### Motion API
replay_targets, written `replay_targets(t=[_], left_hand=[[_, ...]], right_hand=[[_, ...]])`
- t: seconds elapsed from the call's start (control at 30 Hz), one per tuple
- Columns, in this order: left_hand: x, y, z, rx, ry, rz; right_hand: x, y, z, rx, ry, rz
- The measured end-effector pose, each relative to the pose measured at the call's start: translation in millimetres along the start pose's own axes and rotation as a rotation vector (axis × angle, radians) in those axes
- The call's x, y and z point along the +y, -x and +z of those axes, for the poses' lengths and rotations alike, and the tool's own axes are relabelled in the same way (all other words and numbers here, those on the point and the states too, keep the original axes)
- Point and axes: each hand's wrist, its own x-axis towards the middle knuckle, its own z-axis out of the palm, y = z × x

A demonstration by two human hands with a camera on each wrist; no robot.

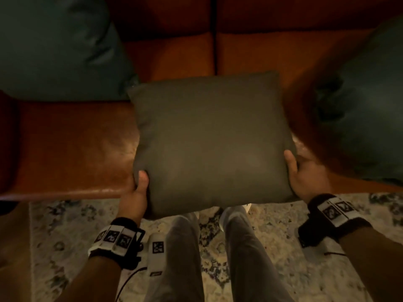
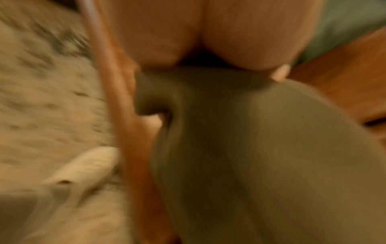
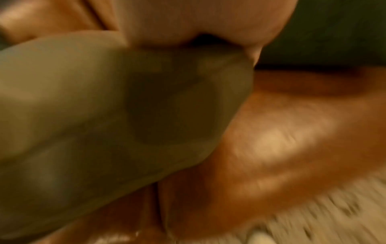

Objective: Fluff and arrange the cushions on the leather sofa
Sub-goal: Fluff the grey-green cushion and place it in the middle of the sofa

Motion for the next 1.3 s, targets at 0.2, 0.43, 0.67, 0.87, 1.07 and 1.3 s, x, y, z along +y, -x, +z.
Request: replay_targets(t=[0.2, 0.43, 0.67, 0.87, 1.07, 1.3], left_hand=[[51, 19, 7, 0.465, -0.145, 0.518], [-23, -23, 6, 0.059, -0.714, 0.088], [-17, -28, -15, 0.012, -0.351, 0.052], [-10, -79, 31, -0.157, -0.746, 0.236], [42, -80, 1, 0.071, -1.022, 0.364], [119, -64, 98, -0.286, -1.439, 1.011]], right_hand=[[-28, 1, -39, 0.377, -0.016, -0.022], [16, 1, 11, -0.182, 0.125, 0.296], [-4, -2, -21, -0.068, -0.285, 0.330], [-34, -43, 2, -0.137, -0.030, 0.154], [-40, -42, -26, 0.034, 0.033, 0.066], [-142, -76, -15, 0.031, 0.608, -0.556]])
